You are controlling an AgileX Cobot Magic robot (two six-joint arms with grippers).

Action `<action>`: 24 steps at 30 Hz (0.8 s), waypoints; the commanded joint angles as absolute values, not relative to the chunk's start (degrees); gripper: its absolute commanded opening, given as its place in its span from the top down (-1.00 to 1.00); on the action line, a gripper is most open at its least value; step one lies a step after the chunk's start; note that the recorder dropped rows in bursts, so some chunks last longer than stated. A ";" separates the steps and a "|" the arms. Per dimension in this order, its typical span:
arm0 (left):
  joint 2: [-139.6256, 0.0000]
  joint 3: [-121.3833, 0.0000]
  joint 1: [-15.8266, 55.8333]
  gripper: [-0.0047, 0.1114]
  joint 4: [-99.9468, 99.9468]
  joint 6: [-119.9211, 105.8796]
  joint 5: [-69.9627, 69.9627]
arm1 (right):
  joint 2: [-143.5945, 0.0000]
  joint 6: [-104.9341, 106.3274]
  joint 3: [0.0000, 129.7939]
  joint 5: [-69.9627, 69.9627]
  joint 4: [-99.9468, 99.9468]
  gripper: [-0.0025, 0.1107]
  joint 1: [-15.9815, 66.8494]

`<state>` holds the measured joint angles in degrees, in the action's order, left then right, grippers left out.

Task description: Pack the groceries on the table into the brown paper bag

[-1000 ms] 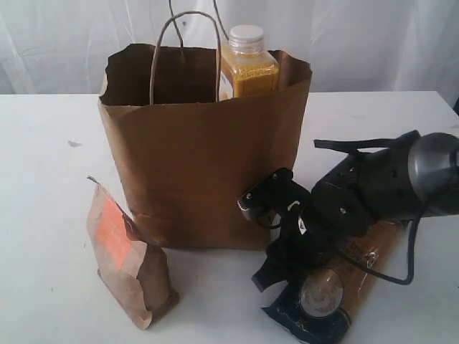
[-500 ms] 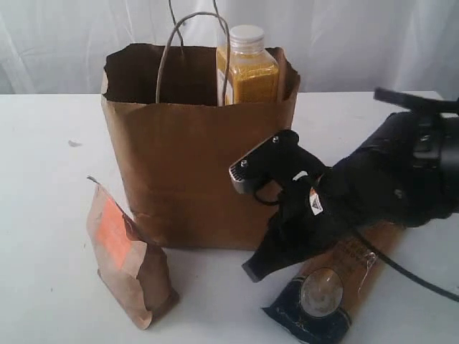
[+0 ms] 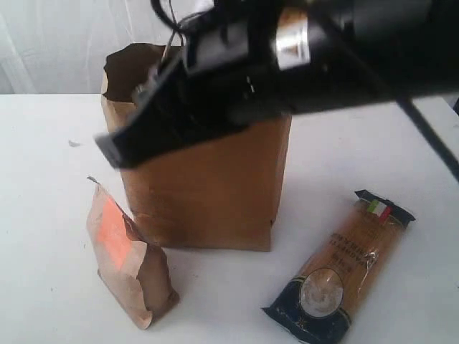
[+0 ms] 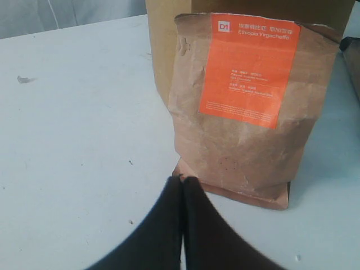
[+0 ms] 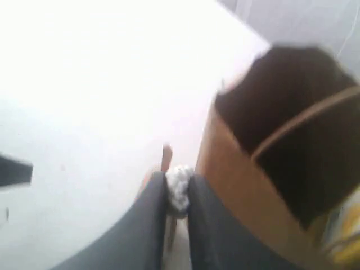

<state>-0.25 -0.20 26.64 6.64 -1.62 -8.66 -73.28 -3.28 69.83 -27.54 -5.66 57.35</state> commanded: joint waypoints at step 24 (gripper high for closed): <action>0.00 0.00 26.48 0.92 6.84 -1.79 -8.55 | -95.16 -13.75 95.91 -35.47 -19.10 0.05 50.77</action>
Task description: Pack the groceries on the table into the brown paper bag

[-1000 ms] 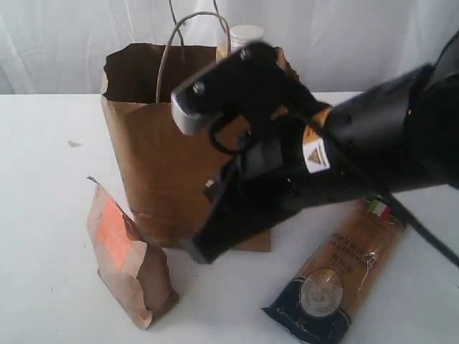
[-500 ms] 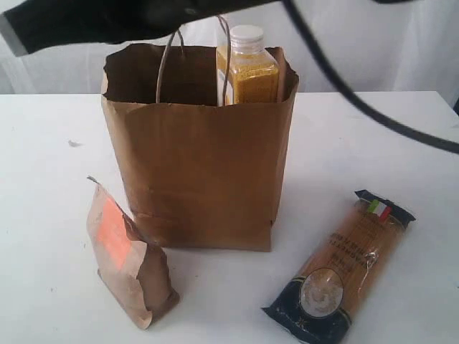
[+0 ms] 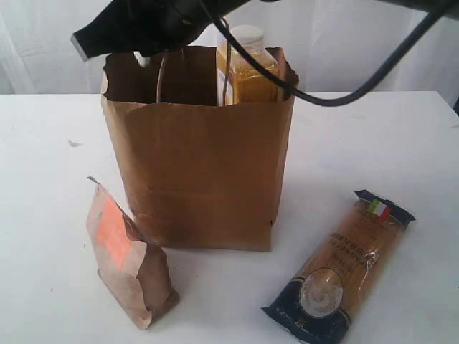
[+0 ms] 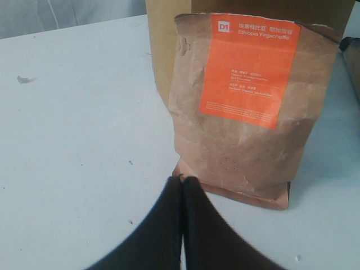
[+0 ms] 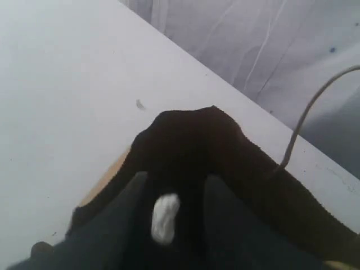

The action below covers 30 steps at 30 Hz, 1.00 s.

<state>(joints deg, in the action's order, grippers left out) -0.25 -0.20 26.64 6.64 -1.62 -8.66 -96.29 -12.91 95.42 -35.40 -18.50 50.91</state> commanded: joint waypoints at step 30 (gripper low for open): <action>0.00 0.00 26.48 0.92 6.84 -1.79 -8.55 | -84.86 -7.41 95.33 -56.87 -13.79 -0.07 72.93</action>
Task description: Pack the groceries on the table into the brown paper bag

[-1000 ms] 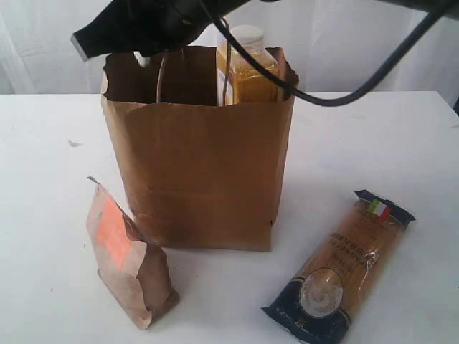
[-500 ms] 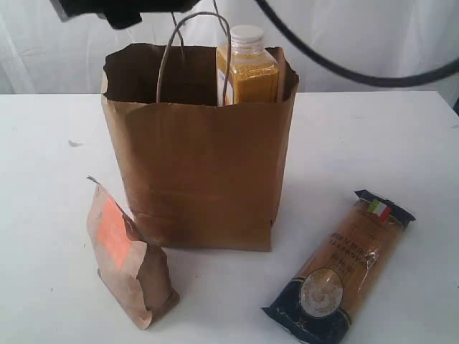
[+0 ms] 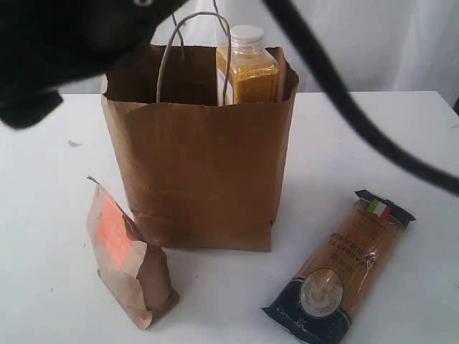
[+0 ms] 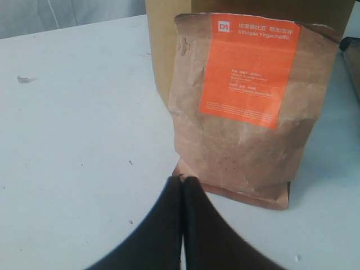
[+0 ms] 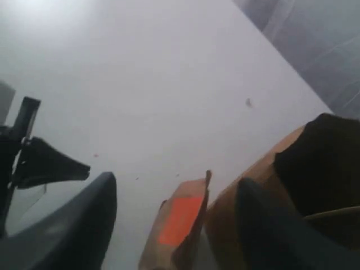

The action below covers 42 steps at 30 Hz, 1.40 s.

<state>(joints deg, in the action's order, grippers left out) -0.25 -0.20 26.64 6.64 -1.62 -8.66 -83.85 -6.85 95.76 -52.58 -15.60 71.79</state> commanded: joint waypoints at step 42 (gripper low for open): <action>0.00 0.00 26.48 0.92 6.84 -1.79 -8.55 | -104.28 -18.21 87.21 -48.64 -15.23 -0.07 63.95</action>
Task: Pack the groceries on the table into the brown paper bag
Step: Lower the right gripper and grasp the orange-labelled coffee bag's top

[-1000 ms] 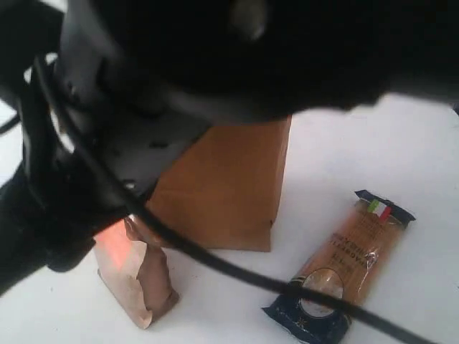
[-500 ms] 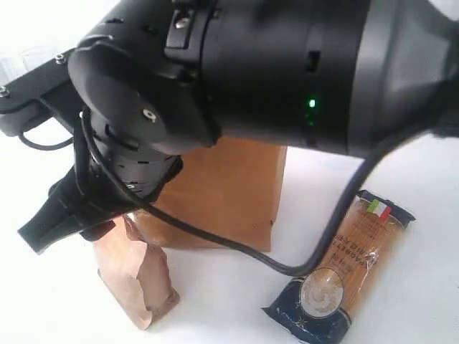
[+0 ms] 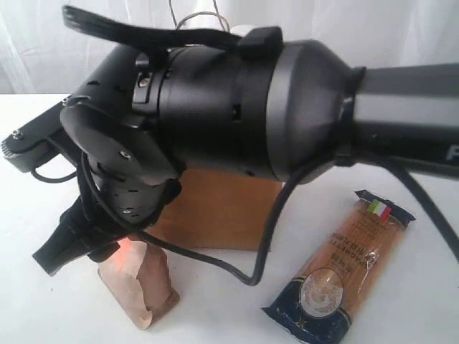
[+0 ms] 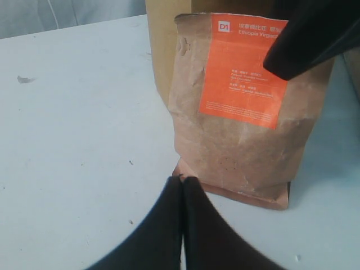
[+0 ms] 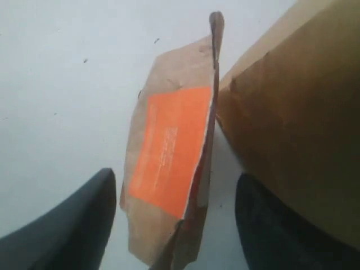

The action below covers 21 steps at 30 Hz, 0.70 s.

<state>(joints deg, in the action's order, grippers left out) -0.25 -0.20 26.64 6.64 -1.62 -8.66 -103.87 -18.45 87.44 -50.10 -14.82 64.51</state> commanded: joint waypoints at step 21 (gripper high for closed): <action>0.00 0.00 26.48 0.92 6.84 -1.79 -8.55 | -108.68 -16.33 87.32 -47.83 -15.12 0.96 64.63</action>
<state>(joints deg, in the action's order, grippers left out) -0.25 -0.20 26.64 6.64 -1.62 -8.66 -110.39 -17.95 87.44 -47.94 -15.09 64.24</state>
